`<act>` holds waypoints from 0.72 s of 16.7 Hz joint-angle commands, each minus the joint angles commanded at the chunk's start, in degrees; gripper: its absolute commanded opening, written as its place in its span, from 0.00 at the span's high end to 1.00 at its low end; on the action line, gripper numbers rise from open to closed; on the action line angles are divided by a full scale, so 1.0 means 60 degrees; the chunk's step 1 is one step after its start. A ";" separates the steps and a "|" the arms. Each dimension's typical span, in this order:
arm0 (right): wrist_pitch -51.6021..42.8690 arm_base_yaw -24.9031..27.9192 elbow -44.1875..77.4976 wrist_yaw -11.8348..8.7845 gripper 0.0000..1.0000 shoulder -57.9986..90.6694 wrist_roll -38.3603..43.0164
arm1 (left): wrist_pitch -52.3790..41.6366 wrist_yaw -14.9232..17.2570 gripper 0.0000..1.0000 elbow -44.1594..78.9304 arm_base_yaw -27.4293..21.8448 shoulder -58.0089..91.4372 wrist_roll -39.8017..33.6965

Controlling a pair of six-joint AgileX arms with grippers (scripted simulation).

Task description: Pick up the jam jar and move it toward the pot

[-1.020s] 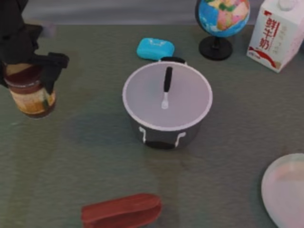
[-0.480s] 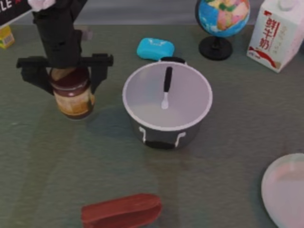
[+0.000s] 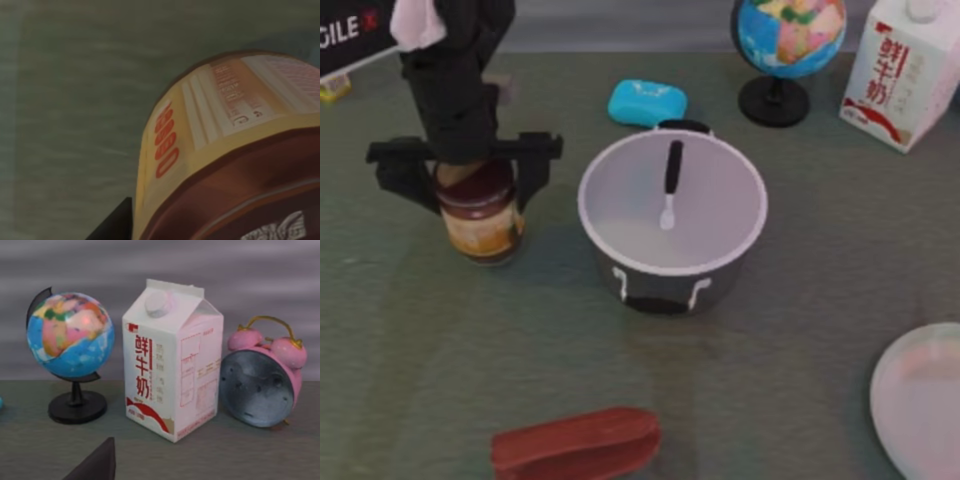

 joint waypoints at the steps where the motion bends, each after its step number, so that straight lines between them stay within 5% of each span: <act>1: 0.0000 0.0000 0.0000 0.0000 0.00 0.0000 0.0000 | 0.0301 0.0003 1.00 -0.0221 -0.0009 0.0070 0.0003; 6: 0.0000 0.0000 0.0000 0.0000 0.00 0.0000 0.0000 | 0.0613 0.0009 1.00 -0.0496 -0.0016 0.0184 -0.0002; 12: 0.0000 0.0000 0.0000 0.0000 0.00 0.0000 0.0000 | 0.0613 0.0009 0.55 -0.0496 -0.0016 0.0184 -0.0002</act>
